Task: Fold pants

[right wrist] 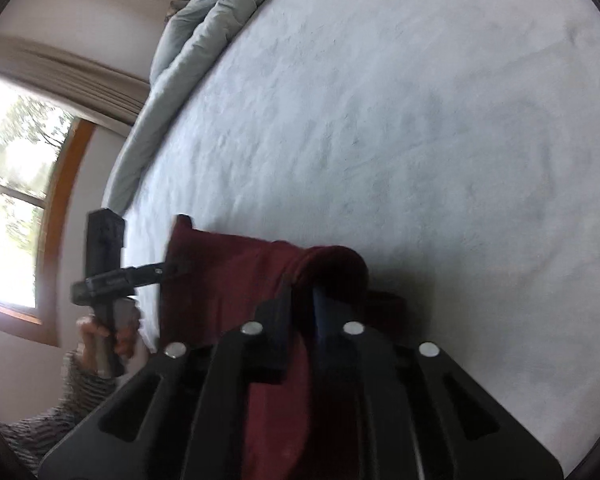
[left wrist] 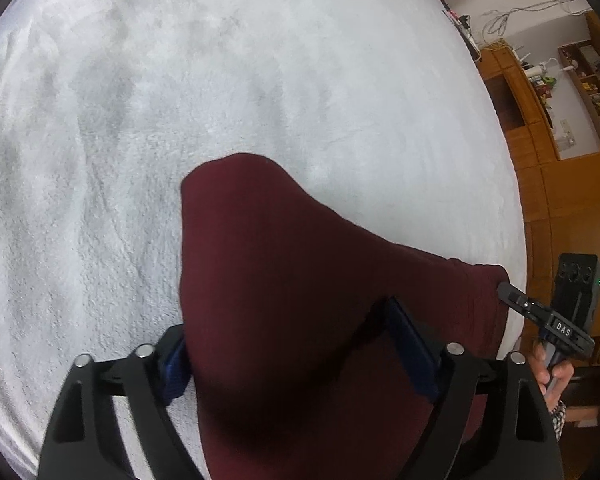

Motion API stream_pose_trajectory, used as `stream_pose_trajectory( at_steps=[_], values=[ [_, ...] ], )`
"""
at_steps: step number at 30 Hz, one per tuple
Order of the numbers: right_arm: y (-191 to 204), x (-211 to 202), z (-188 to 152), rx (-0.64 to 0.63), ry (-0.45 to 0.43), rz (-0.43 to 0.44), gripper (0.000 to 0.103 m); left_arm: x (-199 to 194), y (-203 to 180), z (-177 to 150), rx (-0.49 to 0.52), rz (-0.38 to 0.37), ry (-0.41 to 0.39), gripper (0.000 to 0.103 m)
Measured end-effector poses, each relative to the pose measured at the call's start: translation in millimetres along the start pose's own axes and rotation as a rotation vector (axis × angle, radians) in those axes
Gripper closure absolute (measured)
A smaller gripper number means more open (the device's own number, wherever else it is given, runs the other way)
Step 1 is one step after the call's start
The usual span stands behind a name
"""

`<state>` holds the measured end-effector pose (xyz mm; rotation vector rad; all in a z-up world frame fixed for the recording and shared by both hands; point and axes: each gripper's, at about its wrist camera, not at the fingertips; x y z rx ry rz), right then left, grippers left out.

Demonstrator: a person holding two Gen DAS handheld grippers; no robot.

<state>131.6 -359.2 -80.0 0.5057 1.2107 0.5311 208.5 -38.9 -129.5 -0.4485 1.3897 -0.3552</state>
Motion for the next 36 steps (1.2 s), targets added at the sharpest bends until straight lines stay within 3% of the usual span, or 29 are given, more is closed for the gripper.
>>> stream_pose_trajectory(
  at_steps=[2, 4, 6, 9, 12, 14, 16, 19, 21, 26, 32, 33, 34, 36],
  values=[
    [4, -13, 0, -0.017, -0.047, 0.019, 0.098, -7, -2, -2, -0.002, 0.006, -0.028, 0.043],
    [7, -30, 1, -0.021, -0.099, 0.034, 0.099, -13, 1, -7, -0.009, -0.014, -0.058, 0.05],
    [4, -26, 0, -0.028, -0.088, -0.034, 0.099, -13, 2, -9, -0.008, -0.018, -0.081, 0.05],
    [-17, 9, -3, 0.022, -0.017, -0.114, 0.098, 1, 2, -12, 0.034, 0.03, -0.093, 0.048],
    [-25, 12, -6, 0.064, -0.037, -0.054, 0.095, -2, 1, -9, 0.02, 0.012, -0.082, 0.045],
    [-26, -2, -9, 0.077, -0.066, -0.014, 0.082, -8, 5, -10, 0.028, 0.001, -0.061, 0.036],
    [-24, -19, -17, 0.06, -0.08, -0.009, 0.052, -14, 7, -14, 0.038, 0.002, -0.031, 0.028],
    [-25, -32, -35, 0.046, -0.051, -0.003, 0.044, -22, 13, -33, 0.073, 0.005, -0.011, 0.02],
    [-30, -33, -50, 0.064, -0.012, 0.018, 0.038, -23, 18, -45, 0.062, -0.038, 0.007, 0.019],
    [-42, -20, -83, 0.1, 0.068, 0.037, 0.032, -17, 26, -58, 0.049, -0.077, 0.015, 0.015],
    [-47, 0, -86, 0.162, 0.078, 0.125, 0.025, -4, 21, -46, 0.047, -0.173, 0.025, 0.011],
    [-48, 4, -84, 0.174, 0.075, 0.149, 0.025, -1, 19, -44, 0.043, -0.18, 0.028, 0.011],
    [-47, 6, -82, 0.178, 0.074, 0.165, 0.034, 2, 18, -40, 0.036, -0.196, 0.033, 0.009],
    [-42, 12, -79, 0.17, 0.087, 0.158, 0.035, 4, 20, -38, 0.02, -0.201, 0.041, 0.009]
  ],
)
Point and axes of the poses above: each gripper's, at about its wrist camera, not at the fingertips, and x roughly the way its jaws point, y to its left, z to its top, and after that the axes turned 2 degrees about -y, right-handed
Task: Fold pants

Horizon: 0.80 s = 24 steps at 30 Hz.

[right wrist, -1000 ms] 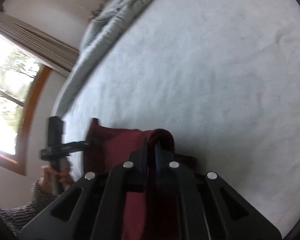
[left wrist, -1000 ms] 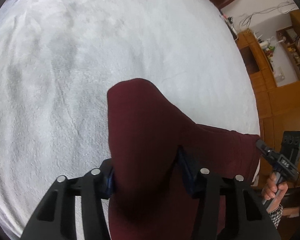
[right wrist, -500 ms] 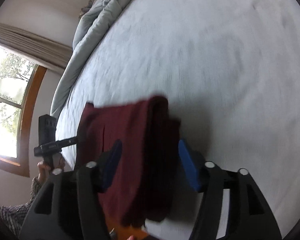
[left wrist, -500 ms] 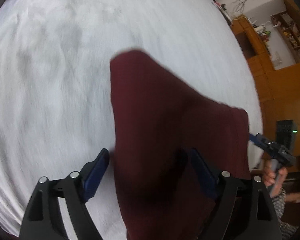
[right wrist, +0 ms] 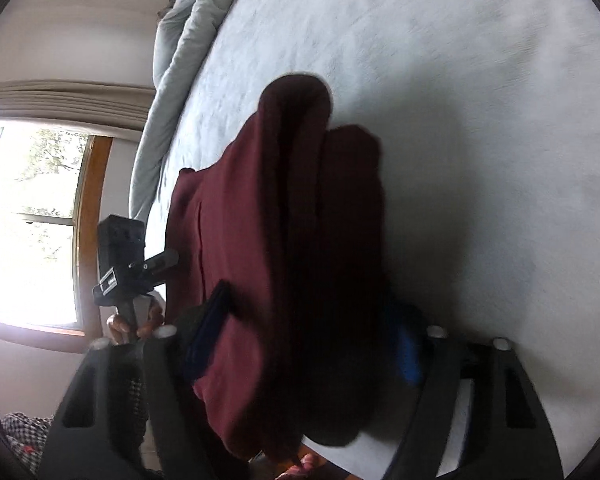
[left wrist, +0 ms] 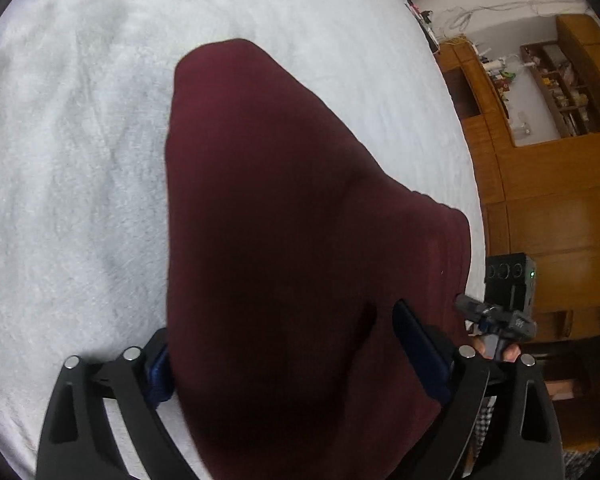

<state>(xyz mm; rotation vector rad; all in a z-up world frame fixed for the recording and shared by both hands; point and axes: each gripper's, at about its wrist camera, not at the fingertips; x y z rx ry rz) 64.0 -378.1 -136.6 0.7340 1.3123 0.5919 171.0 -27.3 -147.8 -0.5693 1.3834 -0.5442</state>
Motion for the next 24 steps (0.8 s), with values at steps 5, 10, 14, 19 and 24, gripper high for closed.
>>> stream_pose_trajectory(
  at_steps=[5, 10, 14, 19, 24],
  values=[
    [12, -8, -4, -0.038, -0.013, -0.006, 0.06, -1, -15, -11, 0.034, 0.105, -0.022, 0.046],
    [42, -19, -7, -0.09, -0.064, -0.01, 0.064, -17, -8, -16, -0.067, 0.028, -0.088, 0.067],
    [65, -34, 2, -0.149, -0.087, -0.013, 0.065, -29, -26, -12, -0.03, -0.006, -0.132, 0.069],
    [86, -61, 37, -0.22, -0.164, -0.04, 0.065, -48, -56, 22, 0.017, -0.066, -0.218, 0.069],
    [92, -64, 99, -0.251, -0.21, -0.092, 0.064, -48, -77, 81, 0.063, -0.034, -0.276, 0.069]
  ],
)
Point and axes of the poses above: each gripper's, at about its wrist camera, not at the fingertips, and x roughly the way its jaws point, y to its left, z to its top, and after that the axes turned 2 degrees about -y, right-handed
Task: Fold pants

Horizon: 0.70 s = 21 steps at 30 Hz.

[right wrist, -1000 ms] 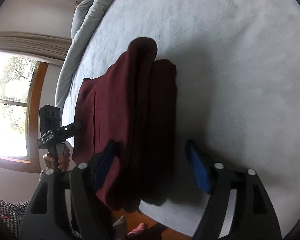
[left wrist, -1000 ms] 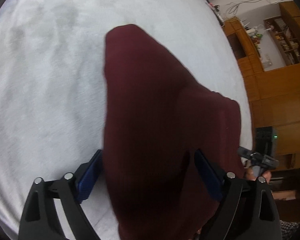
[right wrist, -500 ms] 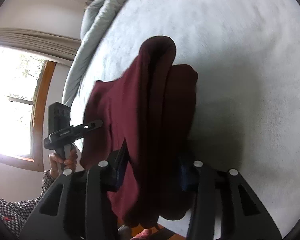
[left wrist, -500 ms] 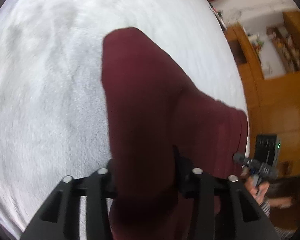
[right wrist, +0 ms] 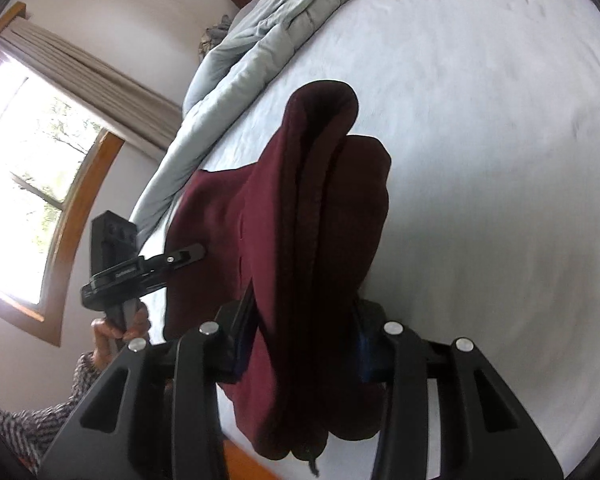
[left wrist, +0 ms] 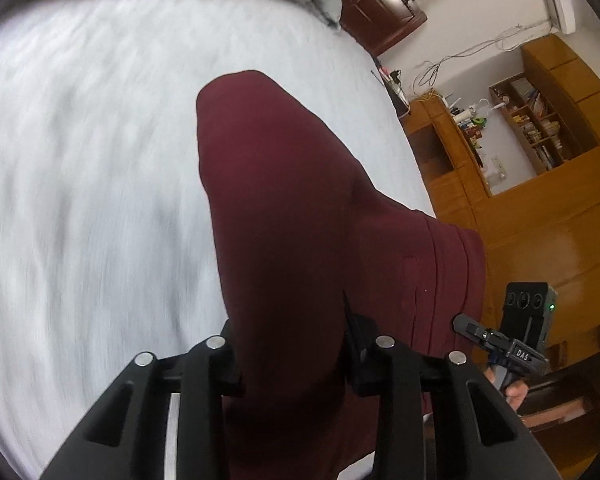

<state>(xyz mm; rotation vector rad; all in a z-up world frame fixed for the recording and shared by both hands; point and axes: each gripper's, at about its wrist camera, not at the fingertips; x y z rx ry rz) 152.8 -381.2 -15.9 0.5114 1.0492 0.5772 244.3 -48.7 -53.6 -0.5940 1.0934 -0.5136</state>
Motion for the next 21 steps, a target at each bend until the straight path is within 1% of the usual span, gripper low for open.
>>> stream_pose_trajectory(
  at_steps=[3, 5, 7, 8, 9, 10, 11, 13, 14, 15, 16, 17, 18, 19, 20, 21],
  values=[
    [-20, 25, 31, 0.028, 0.008, -0.021, 0.064, 22, 5, 30, 0.011, 0.035, -0.002, 0.069],
    [-35, 44, 42, 0.051, 0.022, -0.027, 0.064, 30, 21, 42, 0.004, 0.056, 0.009, 0.069],
    [-54, 68, 45, 0.092, 0.051, -0.047, 0.063, 53, 28, 45, -0.003, 0.091, 0.039, 0.068],
    [-65, 77, 44, 0.102, 0.068, -0.068, 0.062, 65, 36, 44, -0.005, 0.114, 0.061, 0.067],
    [-75, 88, 43, 0.108, 0.085, -0.106, 0.059, 73, 42, 43, -0.001, 0.136, 0.076, 0.066],
    [-85, 97, 41, 0.113, 0.088, -0.139, 0.053, 82, 51, 39, 0.01, 0.163, 0.089, 0.061],
    [-95, 102, 38, 0.131, 0.08, -0.138, 0.05, 87, 59, 39, 0.011, 0.169, 0.081, 0.054],
    [-104, 103, 34, 0.164, 0.067, -0.109, 0.04, 90, 70, 39, -0.008, 0.157, 0.079, 0.047],
    [-106, 103, 34, 0.164, 0.061, -0.108, 0.039, 89, 73, 39, -0.02, 0.146, 0.078, 0.045],
    [-105, 101, 32, 0.149, 0.053, -0.11, 0.031, 83, 76, 37, -0.019, 0.144, 0.078, 0.044],
    [-100, 99, 28, 0.133, 0.052, -0.126, 0.018, 80, 74, 36, -0.005, 0.157, 0.078, 0.039],
    [-95, 95, 24, 0.113, 0.053, -0.158, 0.012, 81, 66, 38, 0.016, 0.189, 0.079, 0.03],
    [-88, 90, 21, 0.086, 0.048, -0.204, 0.011, 76, 59, 36, 0.052, 0.239, 0.082, 0.026],
    [-82, 85, 19, 0.06, 0.038, -0.243, 0.011, 74, 53, 36, 0.077, 0.281, 0.08, 0.016],
    [-76, 75, 13, 0.035, 0.02, -0.292, 0.009, 69, 48, 32, 0.104, 0.351, 0.073, 0.003],
    [-70, 73, 10, 0.032, 0.004, -0.331, 0.007, 64, 42, 28, 0.127, 0.419, 0.061, 0.004]
  ],
)
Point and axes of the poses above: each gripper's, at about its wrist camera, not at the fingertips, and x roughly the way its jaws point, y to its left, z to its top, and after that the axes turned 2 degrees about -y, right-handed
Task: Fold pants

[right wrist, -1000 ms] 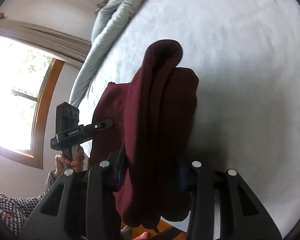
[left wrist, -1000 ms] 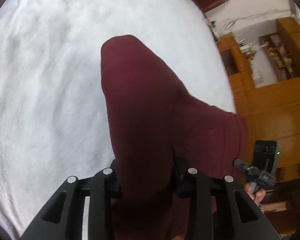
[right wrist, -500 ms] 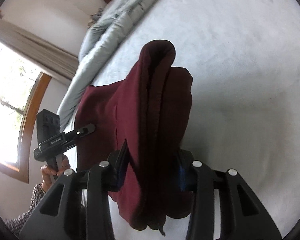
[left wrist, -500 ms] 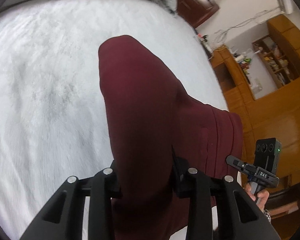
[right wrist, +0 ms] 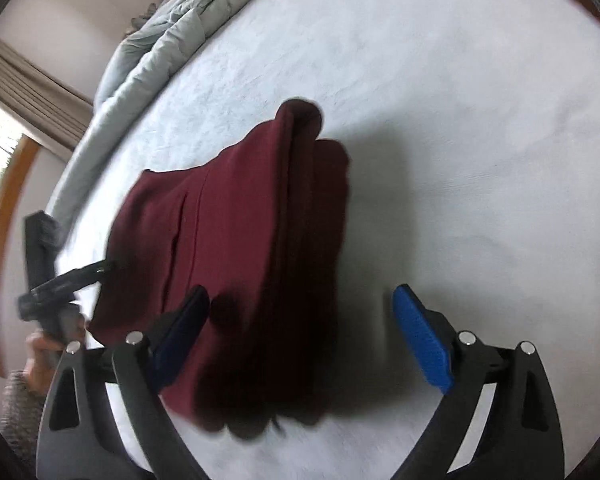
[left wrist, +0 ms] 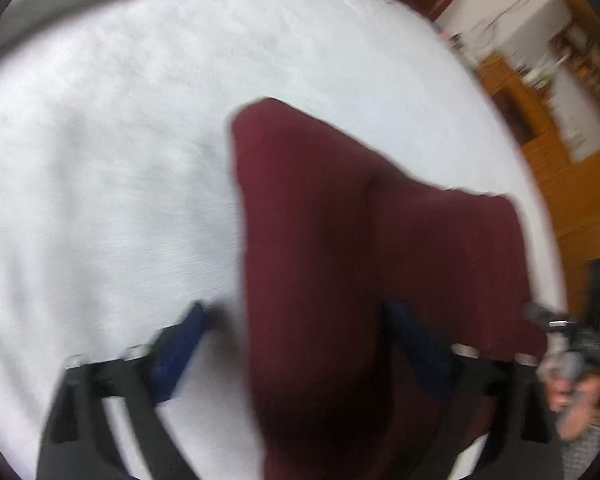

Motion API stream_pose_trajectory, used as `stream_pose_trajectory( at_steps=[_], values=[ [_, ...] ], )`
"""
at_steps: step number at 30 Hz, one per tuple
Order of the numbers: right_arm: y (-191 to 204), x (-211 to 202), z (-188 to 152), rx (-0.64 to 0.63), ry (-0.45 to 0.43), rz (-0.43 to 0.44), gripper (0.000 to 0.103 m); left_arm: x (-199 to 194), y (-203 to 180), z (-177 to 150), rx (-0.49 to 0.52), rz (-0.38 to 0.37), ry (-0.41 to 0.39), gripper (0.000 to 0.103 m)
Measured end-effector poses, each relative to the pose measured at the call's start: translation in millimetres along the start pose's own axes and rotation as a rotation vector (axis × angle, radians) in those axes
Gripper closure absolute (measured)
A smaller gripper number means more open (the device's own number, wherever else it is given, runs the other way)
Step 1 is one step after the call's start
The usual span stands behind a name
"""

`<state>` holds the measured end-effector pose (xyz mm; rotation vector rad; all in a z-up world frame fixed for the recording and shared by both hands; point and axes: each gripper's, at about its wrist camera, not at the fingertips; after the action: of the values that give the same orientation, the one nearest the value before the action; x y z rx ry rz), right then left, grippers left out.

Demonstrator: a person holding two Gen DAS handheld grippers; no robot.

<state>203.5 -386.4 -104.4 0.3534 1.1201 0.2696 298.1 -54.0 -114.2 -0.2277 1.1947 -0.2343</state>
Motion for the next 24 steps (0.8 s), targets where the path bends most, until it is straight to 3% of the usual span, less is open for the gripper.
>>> stream_pose_trajectory(
  at_steps=[4, 10, 24],
  values=[
    [18, -19, -18, 0.002, -0.058, -0.182, 0.004, -29, -19, -21, -0.025, 0.121, -0.079, 0.004],
    [71, -39, -55, -0.041, -0.082, -0.248, 0.003, -59, -34, -59, -0.048, 0.226, -0.11, 0.004],
    [125, -67, -105, 0.008, -0.058, -0.271, 0.003, -124, -72, -119, 0.076, 0.23, -0.175, 0.004]
  ],
)
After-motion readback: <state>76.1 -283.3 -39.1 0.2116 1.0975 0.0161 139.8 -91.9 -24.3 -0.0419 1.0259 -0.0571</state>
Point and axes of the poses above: each gripper's, at about its wrist camera, not at the fingertips, and x roughly the way its jaws point, y to its left, z to its top, and after that the axes turned 2 degrees about -y, right-handed
